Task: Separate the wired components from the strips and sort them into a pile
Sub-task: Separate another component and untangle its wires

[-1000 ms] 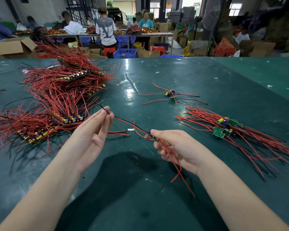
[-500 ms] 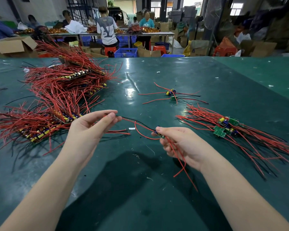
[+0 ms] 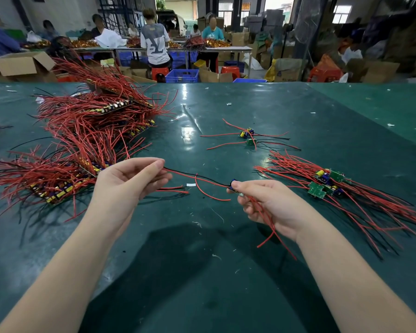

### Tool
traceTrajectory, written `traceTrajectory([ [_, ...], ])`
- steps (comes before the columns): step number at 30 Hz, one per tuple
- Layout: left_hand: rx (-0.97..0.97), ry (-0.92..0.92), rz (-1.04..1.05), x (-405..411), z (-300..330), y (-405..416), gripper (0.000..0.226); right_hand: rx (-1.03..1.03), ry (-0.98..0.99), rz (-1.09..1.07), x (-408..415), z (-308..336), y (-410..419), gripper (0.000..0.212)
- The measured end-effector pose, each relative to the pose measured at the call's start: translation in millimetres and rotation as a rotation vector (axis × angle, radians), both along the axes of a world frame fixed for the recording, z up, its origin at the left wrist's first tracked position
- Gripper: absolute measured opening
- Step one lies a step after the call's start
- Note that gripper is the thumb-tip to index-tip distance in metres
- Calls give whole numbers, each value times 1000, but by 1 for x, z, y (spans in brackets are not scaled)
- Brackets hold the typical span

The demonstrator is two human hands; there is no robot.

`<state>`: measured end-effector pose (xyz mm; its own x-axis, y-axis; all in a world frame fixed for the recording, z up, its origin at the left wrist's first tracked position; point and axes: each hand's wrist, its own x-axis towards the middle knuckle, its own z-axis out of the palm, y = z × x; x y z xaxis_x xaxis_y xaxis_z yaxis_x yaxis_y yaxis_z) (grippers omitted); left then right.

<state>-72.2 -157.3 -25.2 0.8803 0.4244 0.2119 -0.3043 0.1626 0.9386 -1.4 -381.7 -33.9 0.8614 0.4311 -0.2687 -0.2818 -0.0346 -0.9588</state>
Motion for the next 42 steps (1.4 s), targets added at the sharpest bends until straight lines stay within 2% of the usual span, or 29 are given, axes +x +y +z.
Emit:
traceTrajectory([
  [2, -57, 19, -15, 1, 0, 0, 12, -2, -9, 19, 0, 0, -1, 15],
  [5, -158, 67, -70, 1, 2, 1, 19, -5, -9, 46, 0, 0, -2, 15],
  [10, -94, 110, -76, 2, -1, 5, 16, -4, 5, 93, 1, 2, -6, 14],
  [14, -185, 167, -70, 2, 2, 7, 21, -5, -9, 169, 0, 5, -8, 21],
  [18, -424, 282, -128, 3, 4, 6, 19, 18, -12, 179, 3, 3, -11, 34],
  [20, -576, 305, -164, 3, 5, 4, 15, 36, -8, 183, 4, 3, -11, 36],
  [22, -637, 308, -188, 3, 6, 5, 14, 60, -1, 181, 4, 2, -10, 35],
  [27, -480, 265, -129, 6, 0, 6, 19, 93, 21, 183, 4, 1, -9, 31],
  [29, -493, 266, -124, 6, 0, 5, 21, 84, 20, 189, 3, 1, -8, 33],
  [33, -643, 337, -199, 4, 2, 4, 6, 60, -22, 196, 2, 1, -8, 32],
  [36, -732, 312, -287, 1, 6, 3, 40, 64, -43, 195, 1, 1, -7, 32],
  [39, -635, 266, -146, 3, 6, 4, 13, 84, -94, 222, 1, -1, -6, 21],
  [42, -428, 206, -4, 6, 3, 3, 10, 58, -120, 314, -3, -2, -4, 12],
])
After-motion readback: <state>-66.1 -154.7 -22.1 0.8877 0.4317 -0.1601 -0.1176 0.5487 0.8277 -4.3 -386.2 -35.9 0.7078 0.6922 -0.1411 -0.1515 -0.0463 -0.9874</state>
